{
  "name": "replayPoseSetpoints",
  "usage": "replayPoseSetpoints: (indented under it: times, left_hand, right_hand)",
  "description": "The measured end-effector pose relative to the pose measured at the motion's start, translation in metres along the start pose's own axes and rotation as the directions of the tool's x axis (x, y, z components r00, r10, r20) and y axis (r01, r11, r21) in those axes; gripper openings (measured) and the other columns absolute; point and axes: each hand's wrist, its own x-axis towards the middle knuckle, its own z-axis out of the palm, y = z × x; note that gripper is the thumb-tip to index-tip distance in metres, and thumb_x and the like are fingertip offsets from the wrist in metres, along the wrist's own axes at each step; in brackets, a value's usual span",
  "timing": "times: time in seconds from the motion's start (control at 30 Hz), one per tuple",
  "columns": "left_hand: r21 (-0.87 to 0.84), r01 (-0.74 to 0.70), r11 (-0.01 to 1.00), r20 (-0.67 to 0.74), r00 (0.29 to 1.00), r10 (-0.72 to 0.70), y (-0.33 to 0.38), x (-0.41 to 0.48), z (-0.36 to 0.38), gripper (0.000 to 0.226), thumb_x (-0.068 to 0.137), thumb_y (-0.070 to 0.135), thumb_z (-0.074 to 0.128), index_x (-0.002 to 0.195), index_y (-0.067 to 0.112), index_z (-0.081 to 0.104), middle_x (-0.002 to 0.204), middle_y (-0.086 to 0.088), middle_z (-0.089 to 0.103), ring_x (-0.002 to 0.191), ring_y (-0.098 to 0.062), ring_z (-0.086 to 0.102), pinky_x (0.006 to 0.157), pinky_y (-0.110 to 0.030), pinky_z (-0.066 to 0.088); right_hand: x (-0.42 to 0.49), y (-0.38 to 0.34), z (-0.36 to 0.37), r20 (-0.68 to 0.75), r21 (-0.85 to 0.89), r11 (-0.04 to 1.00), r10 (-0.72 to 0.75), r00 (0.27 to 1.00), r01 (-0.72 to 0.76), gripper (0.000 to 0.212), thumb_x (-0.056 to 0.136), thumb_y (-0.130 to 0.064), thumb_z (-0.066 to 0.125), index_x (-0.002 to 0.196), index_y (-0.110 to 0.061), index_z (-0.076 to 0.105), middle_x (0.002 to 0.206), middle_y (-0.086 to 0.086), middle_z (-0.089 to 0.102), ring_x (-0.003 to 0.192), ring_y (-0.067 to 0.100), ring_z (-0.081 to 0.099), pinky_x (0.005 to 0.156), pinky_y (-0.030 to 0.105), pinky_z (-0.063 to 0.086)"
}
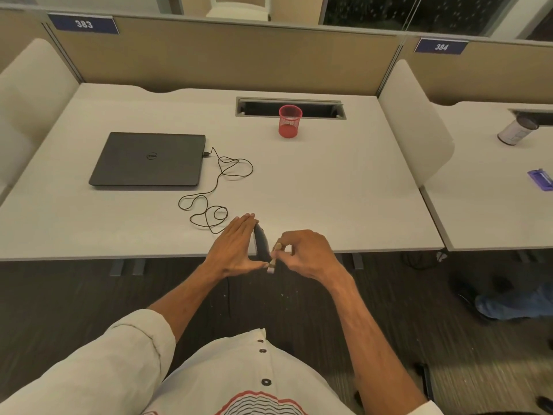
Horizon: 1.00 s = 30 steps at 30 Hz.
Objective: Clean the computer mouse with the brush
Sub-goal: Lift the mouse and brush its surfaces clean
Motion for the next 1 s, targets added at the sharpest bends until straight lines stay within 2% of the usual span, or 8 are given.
replayPoseSetpoints:
  times: [0.1, 0.23, 0.33, 0.5, 0.63, 0.73, 0.87, 1.0]
  left_hand:
    - [-0.013, 0.006, 1.0, 0.004, 1.0, -0.005, 0.001, 0.002, 0.0, 0.135, 0.079, 0.085, 0.07, 0.173, 0.013, 0.006, 0.183, -0.005, -0.001, 0.17, -0.023, 0.001, 0.14, -0.044, 0.007]
    - [-0.01, -0.008, 1.0, -0.002, 1.0, 0.008, 0.003, 0.002, 0.001, 0.132, 0.08, 0.085, 0.069, 0.173, 0.013, 0.007, 0.183, -0.005, -0.001, 0.17, -0.021, -0.001, 0.139, -0.044, 0.007]
    - [-0.035, -0.011, 0.999, -0.031, 0.999, 0.01, 0.004, 0.002, 0.001, 0.131, 0.08, 0.084, 0.07, 0.172, 0.013, 0.01, 0.183, -0.005, 0.003, 0.17, -0.021, 0.004, 0.139, -0.044, 0.009]
    - [-0.079, -0.006, 0.997, -0.044, 0.999, 0.003, 0.002, -0.002, 0.005, 0.132, 0.08, 0.084, 0.071, 0.173, 0.017, 0.006, 0.183, -0.001, -0.001, 0.17, -0.019, 0.002, 0.139, -0.045, 0.009]
    - [-0.169, -0.045, 0.985, -0.054, 0.998, 0.036, -0.001, -0.007, 0.007, 0.132, 0.079, 0.077, 0.077, 0.173, 0.023, 0.002, 0.183, 0.004, -0.004, 0.17, -0.018, 0.001, 0.139, -0.049, 0.011]
    - [-0.212, -0.064, 0.975, -0.033, 0.998, 0.058, -0.003, -0.008, 0.006, 0.133, 0.08, 0.075, 0.079, 0.173, 0.028, -0.003, 0.182, 0.009, -0.008, 0.17, -0.018, -0.001, 0.138, -0.053, 0.015]
    - [-0.24, -0.06, 0.969, -0.02, 0.998, 0.057, -0.002, -0.006, 0.003, 0.135, 0.079, 0.074, 0.08, 0.172, 0.031, -0.009, 0.181, 0.012, -0.011, 0.17, -0.018, -0.004, 0.137, -0.056, 0.017]
    - [-0.23, -0.079, 0.97, -0.02, 0.997, 0.077, -0.005, -0.005, 0.003, 0.133, 0.081, 0.073, 0.08, 0.173, 0.027, -0.005, 0.181, 0.011, -0.011, 0.17, -0.015, -0.001, 0.138, -0.052, 0.016]
  right_hand:
    - [0.003, -0.004, 0.0, -0.171, 0.01, 1.0, -0.022, 0.985, 0.024, 0.022, 0.101, -0.053, 0.066, 0.096, -0.038, 0.081, 0.104, -0.022, 0.076, 0.074, -0.001, 0.057, 0.075, 0.028, 0.061]
    - [0.008, -0.009, 0.005, -0.308, -0.023, 0.999, -0.038, 0.951, 0.032, 0.015, 0.104, -0.045, 0.072, 0.109, -0.037, 0.083, 0.113, -0.02, 0.077, 0.081, 0.004, 0.07, 0.071, 0.025, 0.062]
    - [0.006, -0.009, 0.007, -0.226, -0.028, 0.999, -0.032, 0.974, 0.026, 0.018, 0.105, -0.046, 0.068, 0.109, -0.038, 0.083, 0.111, -0.02, 0.076, 0.079, 0.003, 0.065, 0.072, 0.029, 0.063]
    - [-0.003, 0.001, 0.002, -0.086, 0.087, 0.996, 0.02, 0.996, -0.012, 0.026, 0.097, -0.055, 0.065, 0.089, -0.036, 0.081, 0.092, -0.029, 0.071, 0.071, 0.002, 0.061, 0.074, 0.035, 0.064]
    - [-0.003, 0.009, -0.004, -0.242, 0.333, 0.942, 0.128, 0.962, -0.041, 0.011, 0.099, -0.047, 0.076, 0.099, -0.038, 0.082, 0.095, -0.042, 0.067, 0.087, 0.005, 0.071, 0.074, 0.031, 0.064]
    - [0.004, 0.009, -0.001, -0.326, 0.366, 0.925, 0.233, 0.916, -0.105, 0.014, 0.099, -0.049, 0.076, 0.108, -0.04, 0.082, 0.105, -0.04, 0.068, 0.089, 0.001, 0.07, 0.076, 0.029, 0.065]
    - [0.007, 0.008, 0.009, -0.273, 0.407, 0.907, 0.236, 0.933, -0.111, 0.016, 0.099, -0.049, 0.075, 0.11, -0.04, 0.083, 0.111, -0.033, 0.072, 0.092, 0.002, 0.07, 0.079, 0.033, 0.066]
    - [0.003, 0.017, 0.007, -0.161, 0.421, 0.896, 0.229, 0.96, -0.143, 0.008, 0.097, -0.048, 0.078, 0.097, -0.041, 0.082, 0.093, -0.039, 0.071, 0.093, 0.001, 0.069, 0.08, 0.035, 0.066]
